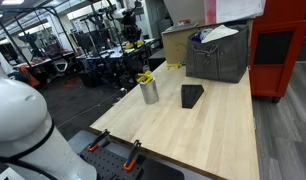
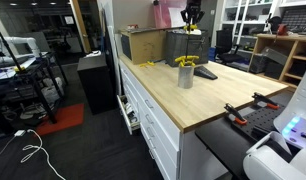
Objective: Remove the wrench from the black stand and put it in the silver holder.
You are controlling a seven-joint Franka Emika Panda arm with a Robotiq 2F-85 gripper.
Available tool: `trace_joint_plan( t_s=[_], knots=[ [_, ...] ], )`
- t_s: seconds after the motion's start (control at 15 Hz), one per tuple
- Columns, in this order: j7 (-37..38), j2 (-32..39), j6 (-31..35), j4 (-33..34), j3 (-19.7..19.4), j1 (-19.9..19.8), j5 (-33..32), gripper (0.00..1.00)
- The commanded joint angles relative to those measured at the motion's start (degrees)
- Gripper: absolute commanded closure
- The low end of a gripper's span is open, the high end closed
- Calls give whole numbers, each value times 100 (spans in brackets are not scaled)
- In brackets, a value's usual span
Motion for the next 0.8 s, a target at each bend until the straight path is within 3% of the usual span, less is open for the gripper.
trace_joint_plan(
  t_s=[0.0, 0.33, 0.73],
  knots=[
    [-89, 305, 465, 122, 19, 16, -62, 94],
    [-404, 554, 1020, 0, 52, 92, -364, 94],
    [-827, 296, 991, -129, 44, 41, -616, 94]
  ],
)
